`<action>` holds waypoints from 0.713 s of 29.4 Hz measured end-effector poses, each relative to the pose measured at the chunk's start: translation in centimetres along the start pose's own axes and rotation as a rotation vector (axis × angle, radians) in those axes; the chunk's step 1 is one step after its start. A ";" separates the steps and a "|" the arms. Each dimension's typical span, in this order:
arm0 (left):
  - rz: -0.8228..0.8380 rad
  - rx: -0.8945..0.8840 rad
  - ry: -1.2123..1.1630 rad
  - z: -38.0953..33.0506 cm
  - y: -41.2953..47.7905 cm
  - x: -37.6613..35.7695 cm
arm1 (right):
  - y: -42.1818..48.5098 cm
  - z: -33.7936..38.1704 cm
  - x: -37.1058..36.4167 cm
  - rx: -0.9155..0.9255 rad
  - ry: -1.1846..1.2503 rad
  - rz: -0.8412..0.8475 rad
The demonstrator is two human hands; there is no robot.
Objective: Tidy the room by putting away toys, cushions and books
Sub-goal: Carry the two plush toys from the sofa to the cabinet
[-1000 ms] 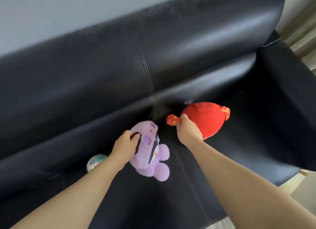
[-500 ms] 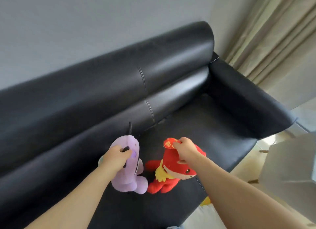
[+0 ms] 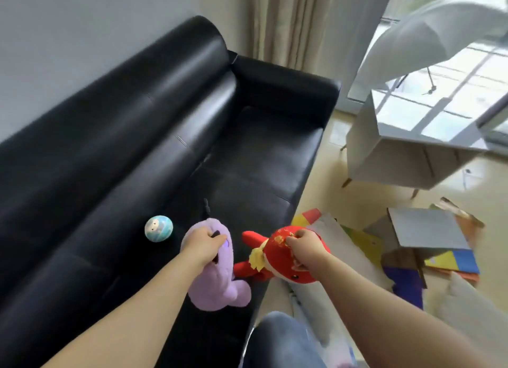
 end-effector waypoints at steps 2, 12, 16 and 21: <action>0.061 -0.017 0.081 1.0 -2.1 -2.9 | -2.9 -3.8 0.6 -0.057 -0.034 -0.085; 0.437 -0.365 0.400 -1.0 -16.1 -20.7 | -17.7 -26.4 5.7 -0.332 0.380 -0.359; 0.562 -0.568 0.549 0.3 -26.1 -30.3 | -28.3 -38.2 7.4 -0.515 0.279 -0.519; 0.582 -0.619 0.489 1.9 -35.9 -37.1 | -38.2 -47.3 10.9 -0.462 0.384 -0.656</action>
Point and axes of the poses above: each hand's wrist, its own y-axis towards the middle knuckle, its own x-axis out of the back of the hand, z = x × y, the point moved 7 cm from there along y, towards the middle knuckle, and after that the axes turned 11 degrees about -y, right-handed, at the moved point
